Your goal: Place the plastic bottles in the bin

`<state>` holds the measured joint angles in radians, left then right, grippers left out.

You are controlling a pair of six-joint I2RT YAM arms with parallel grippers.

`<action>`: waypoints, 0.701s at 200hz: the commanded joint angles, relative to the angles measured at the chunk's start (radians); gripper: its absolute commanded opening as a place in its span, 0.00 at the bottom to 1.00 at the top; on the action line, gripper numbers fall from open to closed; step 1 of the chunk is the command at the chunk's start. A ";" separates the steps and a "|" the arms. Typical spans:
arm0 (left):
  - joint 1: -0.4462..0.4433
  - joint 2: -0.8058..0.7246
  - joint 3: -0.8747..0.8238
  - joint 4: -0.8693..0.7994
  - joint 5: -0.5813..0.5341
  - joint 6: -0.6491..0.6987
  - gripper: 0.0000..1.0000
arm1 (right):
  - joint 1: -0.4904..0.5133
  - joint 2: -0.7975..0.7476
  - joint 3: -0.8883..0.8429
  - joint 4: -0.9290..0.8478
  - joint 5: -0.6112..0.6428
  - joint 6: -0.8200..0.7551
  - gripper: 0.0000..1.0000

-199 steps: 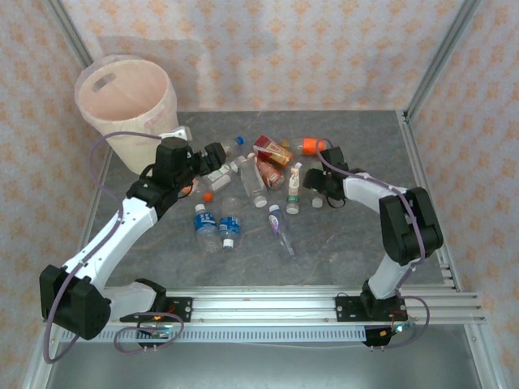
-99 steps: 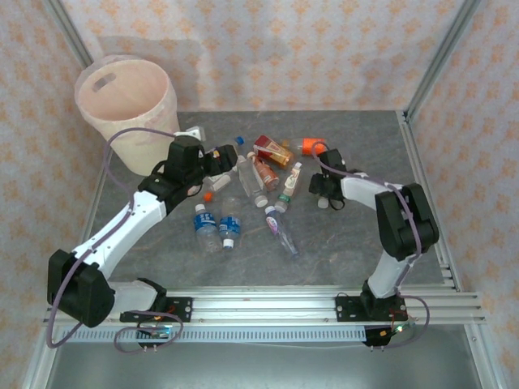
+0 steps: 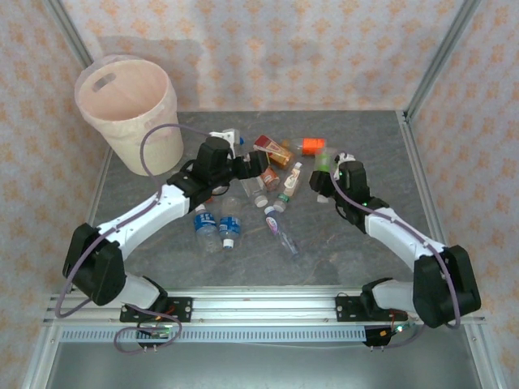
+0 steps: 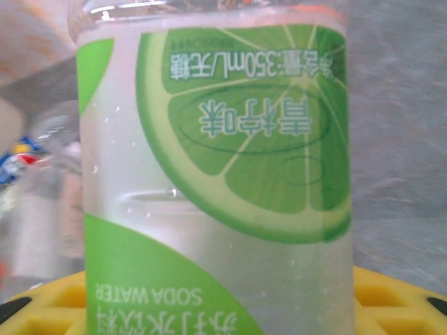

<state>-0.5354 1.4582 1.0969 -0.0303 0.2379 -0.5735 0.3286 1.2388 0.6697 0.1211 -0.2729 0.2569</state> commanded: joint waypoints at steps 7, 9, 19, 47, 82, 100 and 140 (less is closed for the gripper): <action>-0.026 0.048 0.051 0.147 0.101 -0.048 1.00 | 0.047 -0.048 -0.025 0.171 -0.161 -0.016 0.48; -0.028 0.052 0.053 0.150 0.103 -0.050 1.00 | 0.051 -0.049 -0.025 0.174 -0.166 -0.016 0.48; -0.040 0.064 0.063 0.154 0.108 -0.052 1.00 | 0.066 -0.050 -0.024 0.179 -0.185 -0.024 0.49; -0.061 0.085 0.088 0.147 0.102 -0.048 1.00 | 0.085 -0.050 -0.025 0.212 -0.245 -0.013 0.49; -0.078 0.112 0.116 0.144 0.117 -0.053 1.00 | 0.105 -0.042 -0.009 0.232 -0.322 -0.005 0.49; -0.091 0.137 0.147 0.136 0.126 -0.054 1.00 | 0.124 -0.024 0.008 0.233 -0.324 -0.009 0.49; -0.123 0.188 0.230 -0.007 -0.025 -0.056 1.00 | 0.153 0.001 0.028 0.266 -0.325 0.000 0.49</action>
<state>-0.6415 1.6238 1.2621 0.0597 0.3210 -0.6132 0.4660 1.2339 0.6563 0.3073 -0.5724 0.2573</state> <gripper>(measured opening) 0.995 0.554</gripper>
